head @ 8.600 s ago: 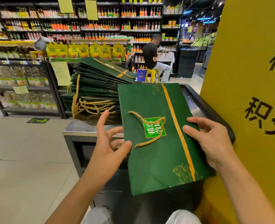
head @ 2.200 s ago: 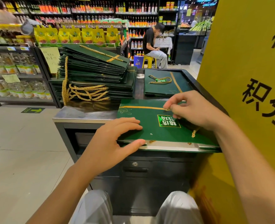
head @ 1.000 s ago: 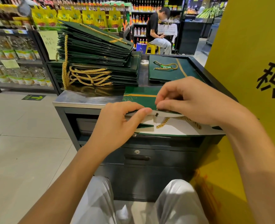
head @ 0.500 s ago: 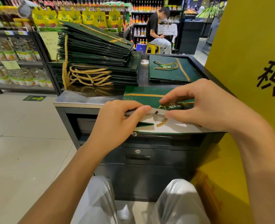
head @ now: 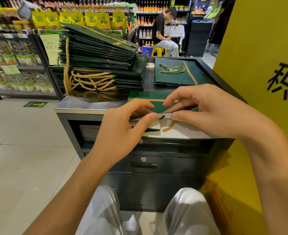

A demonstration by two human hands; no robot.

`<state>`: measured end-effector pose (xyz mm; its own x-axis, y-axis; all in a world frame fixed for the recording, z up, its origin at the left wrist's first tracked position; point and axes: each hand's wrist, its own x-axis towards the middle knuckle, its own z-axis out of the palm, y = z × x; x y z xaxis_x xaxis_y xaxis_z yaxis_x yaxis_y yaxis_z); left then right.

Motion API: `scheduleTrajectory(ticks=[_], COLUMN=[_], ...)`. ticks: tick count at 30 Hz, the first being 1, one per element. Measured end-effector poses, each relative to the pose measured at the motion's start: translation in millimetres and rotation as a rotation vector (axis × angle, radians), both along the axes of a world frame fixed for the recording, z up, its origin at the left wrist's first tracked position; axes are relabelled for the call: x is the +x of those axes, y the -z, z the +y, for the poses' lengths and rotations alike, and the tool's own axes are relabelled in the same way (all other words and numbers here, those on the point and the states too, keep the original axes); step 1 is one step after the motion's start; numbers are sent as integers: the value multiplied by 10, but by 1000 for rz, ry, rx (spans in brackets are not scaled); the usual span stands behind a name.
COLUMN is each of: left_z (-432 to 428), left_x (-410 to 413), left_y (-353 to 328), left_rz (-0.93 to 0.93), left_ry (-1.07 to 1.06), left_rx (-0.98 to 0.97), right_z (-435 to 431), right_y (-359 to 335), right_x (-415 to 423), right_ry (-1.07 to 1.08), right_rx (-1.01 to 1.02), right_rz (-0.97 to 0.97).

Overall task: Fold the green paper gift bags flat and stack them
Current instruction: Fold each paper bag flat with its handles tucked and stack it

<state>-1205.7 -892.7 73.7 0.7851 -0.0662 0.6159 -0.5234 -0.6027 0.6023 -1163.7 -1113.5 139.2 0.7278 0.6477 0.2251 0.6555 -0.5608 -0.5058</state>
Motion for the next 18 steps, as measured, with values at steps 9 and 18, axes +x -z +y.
scheduleTrajectory(ticks=[9,18], left_z=[-116,-300], left_x=[-58,-79], left_y=[222,150], left_rz=[-356,-186], left_ry=[-164,-250], left_rx=[150,44], right_z=[10,7], right_y=[-22,4], right_x=[32,44], right_ry=[-13,-25], right_rx=[12,44], right_rz=[-2,-1])
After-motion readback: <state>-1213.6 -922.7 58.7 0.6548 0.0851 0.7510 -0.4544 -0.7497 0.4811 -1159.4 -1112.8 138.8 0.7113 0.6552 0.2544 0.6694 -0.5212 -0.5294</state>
